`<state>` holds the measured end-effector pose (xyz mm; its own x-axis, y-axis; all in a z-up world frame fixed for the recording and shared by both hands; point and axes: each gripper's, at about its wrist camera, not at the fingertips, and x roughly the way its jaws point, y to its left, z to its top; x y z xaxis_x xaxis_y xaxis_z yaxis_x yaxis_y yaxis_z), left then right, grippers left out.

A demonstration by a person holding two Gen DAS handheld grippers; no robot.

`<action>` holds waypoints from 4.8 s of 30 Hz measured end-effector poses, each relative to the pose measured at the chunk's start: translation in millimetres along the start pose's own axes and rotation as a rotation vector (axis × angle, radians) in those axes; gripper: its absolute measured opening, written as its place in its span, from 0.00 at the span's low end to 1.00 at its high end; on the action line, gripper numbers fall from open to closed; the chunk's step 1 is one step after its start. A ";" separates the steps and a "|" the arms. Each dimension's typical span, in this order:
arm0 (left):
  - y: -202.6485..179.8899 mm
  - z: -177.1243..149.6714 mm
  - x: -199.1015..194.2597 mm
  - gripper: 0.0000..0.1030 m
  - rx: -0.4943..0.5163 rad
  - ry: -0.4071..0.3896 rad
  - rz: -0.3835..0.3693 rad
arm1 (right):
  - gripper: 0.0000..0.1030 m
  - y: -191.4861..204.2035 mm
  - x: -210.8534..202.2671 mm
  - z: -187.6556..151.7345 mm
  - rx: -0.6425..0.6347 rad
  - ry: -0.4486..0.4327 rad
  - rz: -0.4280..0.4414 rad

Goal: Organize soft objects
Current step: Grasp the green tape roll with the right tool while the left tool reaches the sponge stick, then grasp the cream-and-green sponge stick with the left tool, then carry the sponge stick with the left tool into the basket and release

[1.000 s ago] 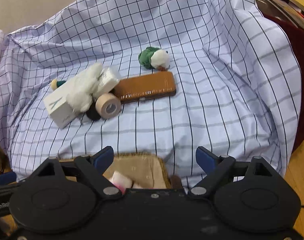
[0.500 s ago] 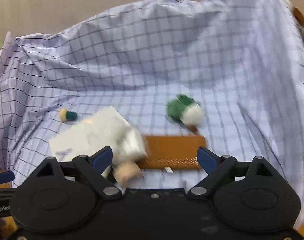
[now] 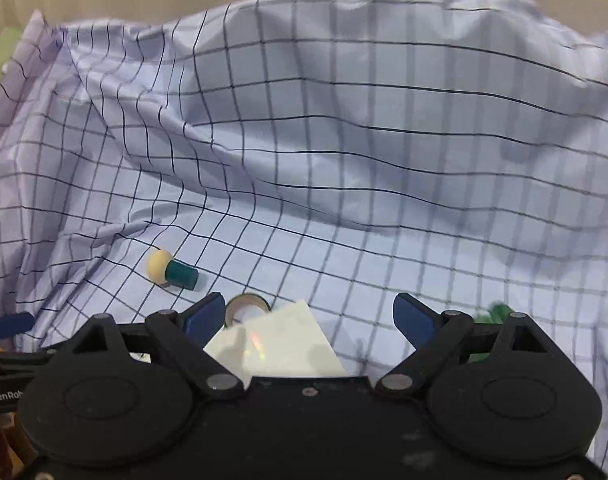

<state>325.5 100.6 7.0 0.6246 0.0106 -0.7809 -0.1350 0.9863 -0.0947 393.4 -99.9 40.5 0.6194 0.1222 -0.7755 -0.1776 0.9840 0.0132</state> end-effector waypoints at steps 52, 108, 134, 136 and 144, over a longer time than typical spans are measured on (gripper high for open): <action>-30.3 29.5 112.0 0.91 0.164 0.029 0.065 | 0.46 -2.7 108.9 36.7 -0.029 0.213 0.083; -82.5 23.7 -7.3 0.53 0.231 -0.106 -0.104 | 0.46 -38.7 -18.7 -24.6 0.034 0.086 0.026; -90.4 -182.8 -170.6 0.54 0.247 -0.113 -0.156 | 0.46 -26.7 -248.1 -286.2 0.229 -0.175 -0.040; -87.4 -196.0 -170.2 0.54 0.229 -0.089 -0.155 | 0.46 -23.3 -257.9 -300.3 0.234 -0.189 -0.054; -81.8 -236.2 -163.9 0.54 0.190 -0.024 -0.148 | 0.46 -17.9 -277.0 -336.8 0.266 -0.182 -0.069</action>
<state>52.5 -20.6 -3.1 0.6452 -0.1344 -0.7521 0.1050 0.9907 -0.0870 -32.6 -195.0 42.4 0.7539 0.0513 -0.6550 0.0612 0.9871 0.1478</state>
